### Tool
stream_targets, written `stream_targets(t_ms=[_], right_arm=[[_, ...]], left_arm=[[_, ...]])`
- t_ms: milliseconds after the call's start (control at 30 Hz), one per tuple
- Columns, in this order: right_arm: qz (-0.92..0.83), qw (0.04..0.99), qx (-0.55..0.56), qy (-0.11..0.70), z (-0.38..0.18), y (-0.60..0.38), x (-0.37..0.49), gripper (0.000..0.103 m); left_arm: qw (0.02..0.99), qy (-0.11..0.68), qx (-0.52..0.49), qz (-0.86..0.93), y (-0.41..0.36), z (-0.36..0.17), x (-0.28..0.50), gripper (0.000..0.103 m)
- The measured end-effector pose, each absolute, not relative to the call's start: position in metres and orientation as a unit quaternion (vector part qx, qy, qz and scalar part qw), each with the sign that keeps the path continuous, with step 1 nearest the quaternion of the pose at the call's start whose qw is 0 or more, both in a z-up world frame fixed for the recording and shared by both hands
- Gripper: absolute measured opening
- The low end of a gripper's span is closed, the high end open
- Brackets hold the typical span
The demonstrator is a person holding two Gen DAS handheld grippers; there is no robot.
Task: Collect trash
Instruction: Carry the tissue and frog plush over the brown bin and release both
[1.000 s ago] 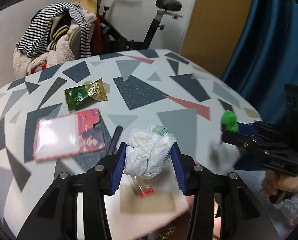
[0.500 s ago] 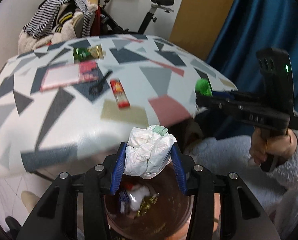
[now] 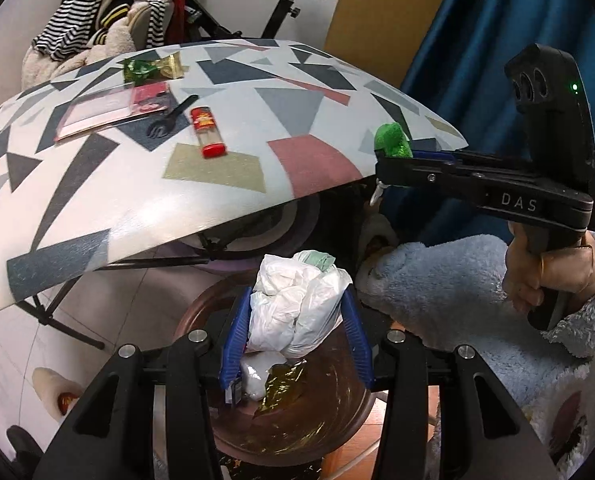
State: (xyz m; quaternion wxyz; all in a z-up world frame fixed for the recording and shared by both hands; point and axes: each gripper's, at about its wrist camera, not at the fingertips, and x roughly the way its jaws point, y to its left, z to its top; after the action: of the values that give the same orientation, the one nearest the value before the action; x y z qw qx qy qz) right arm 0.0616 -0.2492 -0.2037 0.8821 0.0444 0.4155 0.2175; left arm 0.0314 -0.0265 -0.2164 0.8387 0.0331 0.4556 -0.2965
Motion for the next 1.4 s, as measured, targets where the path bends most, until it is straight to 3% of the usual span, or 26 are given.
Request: stream_targets(t_ms=[133,200,233,500,767,1400], right_arm=[[0.21,0.885,0.05,0.413,-0.203,-0.255,0.061,0.036],[0.207,0.885,0.052,0.413,-0.203,-0.258,0.061,0.036],[0.206,0.885,0.052,0.413,-0.203,-0.259,0.061,0.036],[0.208,0.875,0.056,0.433,-0.216,-0.258,0.058,0.036],[0.225,0.863,0.04,0.45,-0.237,-0.235,0.054,0.036],[0.228,0.809,-0.084,0.536,-0.297,-0.181,0.042,0.039]], left_arm=[[0.829,0.46,0.033,-0.318,-0.041,-0.22,0.036,0.046],[0.823,0.456,0.029,-0.337,-0.047,-0.22,0.035,0.059],[0.829,0.446,0.031,-0.337,-0.049,-0.216,0.034,0.073],[0.879,0.391,0.006,-0.274,-0.026,-0.177,0.034,0.085],[0.912,0.361,-0.004,-0.197,0.013,-0.157,0.024,0.092],[0.928,0.359,-0.027,-0.093,0.071,-0.163,0.019,0.095]])
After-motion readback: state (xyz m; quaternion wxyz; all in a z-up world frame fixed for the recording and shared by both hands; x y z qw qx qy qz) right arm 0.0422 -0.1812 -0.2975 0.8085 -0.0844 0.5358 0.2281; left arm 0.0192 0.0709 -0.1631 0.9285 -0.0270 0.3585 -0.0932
